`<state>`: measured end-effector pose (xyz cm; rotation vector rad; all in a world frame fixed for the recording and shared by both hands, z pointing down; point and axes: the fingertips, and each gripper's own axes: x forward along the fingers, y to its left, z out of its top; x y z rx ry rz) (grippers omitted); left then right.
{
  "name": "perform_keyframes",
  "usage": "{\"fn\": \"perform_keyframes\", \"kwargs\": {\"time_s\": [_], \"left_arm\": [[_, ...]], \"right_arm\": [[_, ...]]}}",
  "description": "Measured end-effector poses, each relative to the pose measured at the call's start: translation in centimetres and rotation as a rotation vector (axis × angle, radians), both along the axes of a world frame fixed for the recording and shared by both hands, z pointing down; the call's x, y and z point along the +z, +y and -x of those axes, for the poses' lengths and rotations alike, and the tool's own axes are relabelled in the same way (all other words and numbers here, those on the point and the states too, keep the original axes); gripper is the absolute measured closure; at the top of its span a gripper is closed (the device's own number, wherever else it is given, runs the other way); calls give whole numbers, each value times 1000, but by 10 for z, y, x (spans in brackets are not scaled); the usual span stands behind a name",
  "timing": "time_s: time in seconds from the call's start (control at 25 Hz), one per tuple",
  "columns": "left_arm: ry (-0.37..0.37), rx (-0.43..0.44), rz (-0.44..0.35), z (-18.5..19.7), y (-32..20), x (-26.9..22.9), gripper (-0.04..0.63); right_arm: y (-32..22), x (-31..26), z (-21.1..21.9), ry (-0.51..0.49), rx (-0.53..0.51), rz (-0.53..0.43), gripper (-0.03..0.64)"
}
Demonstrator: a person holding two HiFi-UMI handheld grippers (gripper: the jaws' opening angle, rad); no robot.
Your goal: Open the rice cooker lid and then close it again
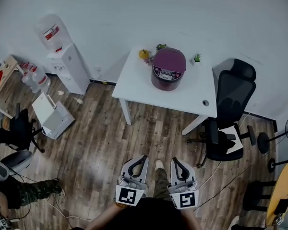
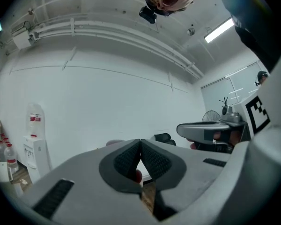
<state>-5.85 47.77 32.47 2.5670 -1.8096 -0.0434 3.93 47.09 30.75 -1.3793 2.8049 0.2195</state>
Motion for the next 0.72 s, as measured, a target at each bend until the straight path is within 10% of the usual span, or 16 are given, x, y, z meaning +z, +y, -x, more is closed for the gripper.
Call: {"fn": "perform_keyframes", "kwargs": {"time_s": [0.72], "left_arm": [[-94,-69,-12,-60,-188,-15,571]], "right_arm": [[-204,-10,-59,-55,-138,-18,588]]}}
